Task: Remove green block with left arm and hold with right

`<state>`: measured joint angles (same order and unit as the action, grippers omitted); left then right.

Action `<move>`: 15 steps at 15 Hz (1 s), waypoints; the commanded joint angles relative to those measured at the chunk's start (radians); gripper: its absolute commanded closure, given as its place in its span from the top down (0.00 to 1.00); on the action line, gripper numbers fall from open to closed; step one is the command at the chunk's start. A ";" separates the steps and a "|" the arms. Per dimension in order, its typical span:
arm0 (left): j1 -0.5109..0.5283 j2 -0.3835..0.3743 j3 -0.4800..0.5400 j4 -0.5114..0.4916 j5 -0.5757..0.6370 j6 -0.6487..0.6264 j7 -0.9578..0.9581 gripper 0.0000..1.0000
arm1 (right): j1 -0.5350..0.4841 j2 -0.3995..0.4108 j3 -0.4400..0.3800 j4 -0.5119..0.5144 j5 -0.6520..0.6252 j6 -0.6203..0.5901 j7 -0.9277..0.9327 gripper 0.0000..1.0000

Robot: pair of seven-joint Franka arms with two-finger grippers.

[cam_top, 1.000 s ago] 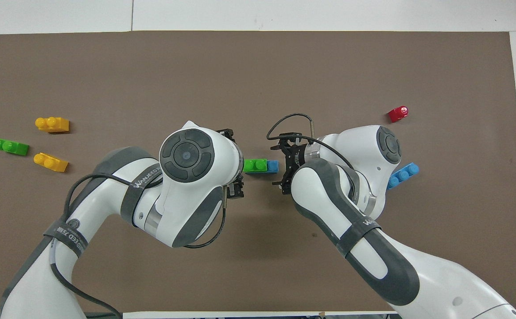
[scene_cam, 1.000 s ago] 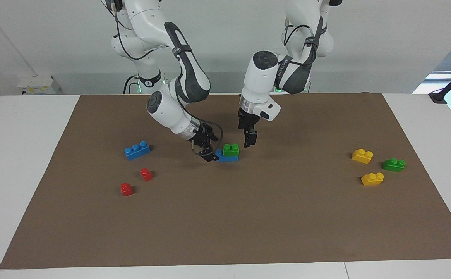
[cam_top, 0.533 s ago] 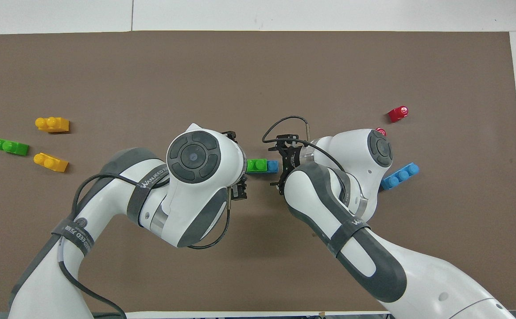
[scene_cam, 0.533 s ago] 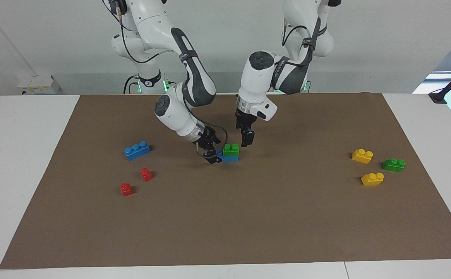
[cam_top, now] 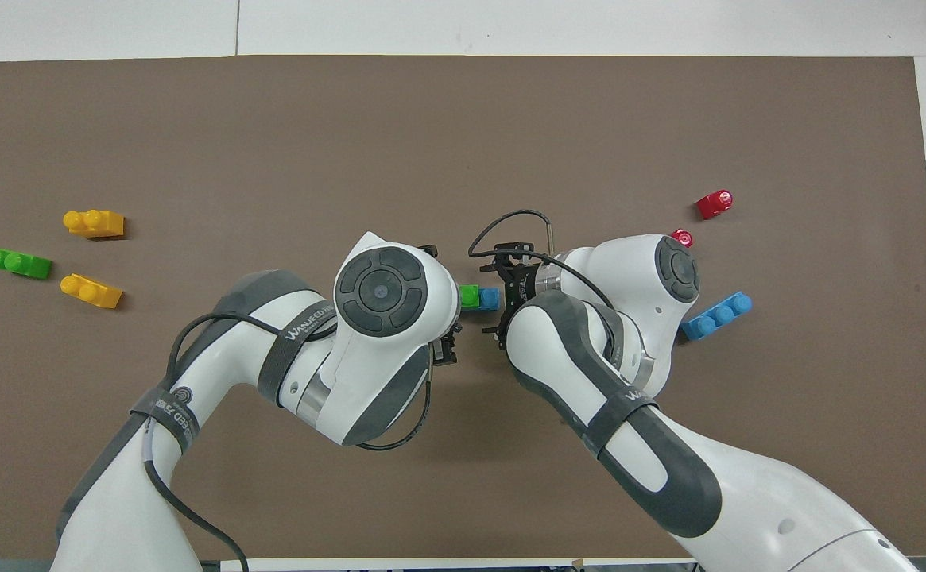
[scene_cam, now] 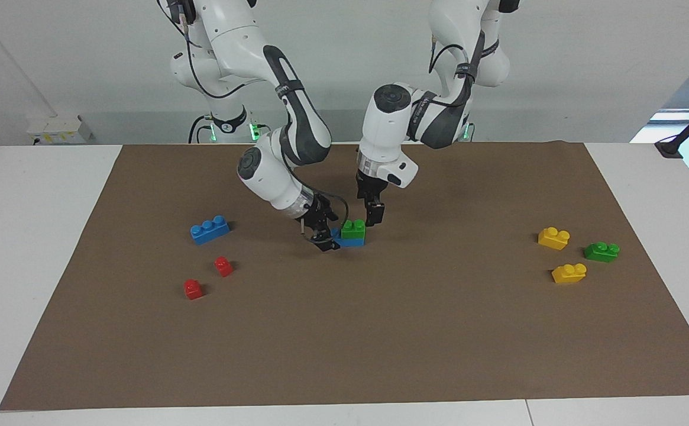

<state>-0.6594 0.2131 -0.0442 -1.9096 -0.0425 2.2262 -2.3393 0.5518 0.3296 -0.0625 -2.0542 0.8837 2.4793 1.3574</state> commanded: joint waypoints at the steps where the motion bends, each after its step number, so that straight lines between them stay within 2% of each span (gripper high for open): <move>1: -0.017 0.034 0.015 0.010 0.047 0.033 -0.055 1.00 | 0.007 0.008 -0.002 -0.006 0.034 0.032 -0.040 1.00; 4: -0.016 0.065 0.015 0.046 0.056 0.035 -0.066 1.00 | 0.007 0.008 -0.002 -0.014 0.034 0.033 -0.040 1.00; 10: -0.016 0.091 0.017 0.049 0.061 0.059 -0.066 1.00 | 0.008 0.006 -0.002 -0.015 0.034 0.035 -0.040 1.00; 15: -0.016 0.101 0.018 0.049 0.070 0.076 -0.066 1.00 | 0.010 0.006 -0.002 -0.021 0.034 0.053 -0.040 0.92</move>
<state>-0.6596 0.2996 -0.0400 -1.8773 0.0045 2.2886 -2.3787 0.5528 0.3366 -0.0626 -2.0602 0.8837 2.4961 1.3570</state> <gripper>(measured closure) 0.000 0.070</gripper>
